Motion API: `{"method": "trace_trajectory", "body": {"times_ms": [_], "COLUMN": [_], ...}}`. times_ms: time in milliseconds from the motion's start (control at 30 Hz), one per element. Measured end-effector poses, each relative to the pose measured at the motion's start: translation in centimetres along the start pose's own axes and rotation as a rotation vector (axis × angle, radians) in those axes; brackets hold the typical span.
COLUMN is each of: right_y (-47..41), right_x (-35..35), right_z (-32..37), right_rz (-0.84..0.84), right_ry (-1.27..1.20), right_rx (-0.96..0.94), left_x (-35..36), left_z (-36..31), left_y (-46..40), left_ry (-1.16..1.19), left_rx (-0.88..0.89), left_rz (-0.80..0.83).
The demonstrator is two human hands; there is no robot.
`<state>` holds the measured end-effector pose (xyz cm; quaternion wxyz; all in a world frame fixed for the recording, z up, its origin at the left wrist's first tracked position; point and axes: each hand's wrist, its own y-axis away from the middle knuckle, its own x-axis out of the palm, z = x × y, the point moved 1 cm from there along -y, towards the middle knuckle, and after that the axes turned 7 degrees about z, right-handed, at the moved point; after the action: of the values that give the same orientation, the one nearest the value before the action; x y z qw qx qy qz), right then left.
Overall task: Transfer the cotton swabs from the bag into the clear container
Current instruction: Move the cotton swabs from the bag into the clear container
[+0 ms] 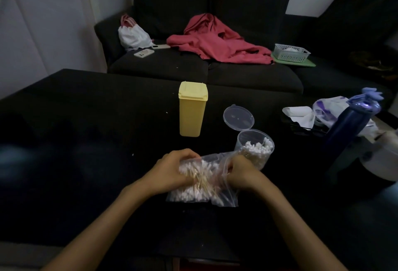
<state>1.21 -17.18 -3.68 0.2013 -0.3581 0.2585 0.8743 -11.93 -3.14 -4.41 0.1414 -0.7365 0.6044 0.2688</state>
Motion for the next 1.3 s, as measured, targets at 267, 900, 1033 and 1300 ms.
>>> {"method": "trace_trajectory", "body": {"times_ms": [267,900,1033,1300], "right_y": [0.8,0.6,0.4,0.5], "right_x": [-0.5,-1.8,-1.2,-2.3], "right_z": [-0.6,-0.5,-0.3,-0.6], "right_rz": [0.147,0.099,0.054,0.011], "right_ry": [0.011,-0.353,-0.377,-0.381], "right_rx": [0.049,0.031,-0.002,-0.095], "left_x": [-0.1,-0.2,-0.2,-0.5], "left_z": [0.4,0.3,0.5,0.4], "left_y": [-0.2,-0.5,-0.7,-0.5], "left_ry": [0.044,0.168,0.179,0.186], "left_rx": [-0.052,-0.159,-0.183,-0.134], "left_rz": [-0.019,0.043,0.026,0.047]}}
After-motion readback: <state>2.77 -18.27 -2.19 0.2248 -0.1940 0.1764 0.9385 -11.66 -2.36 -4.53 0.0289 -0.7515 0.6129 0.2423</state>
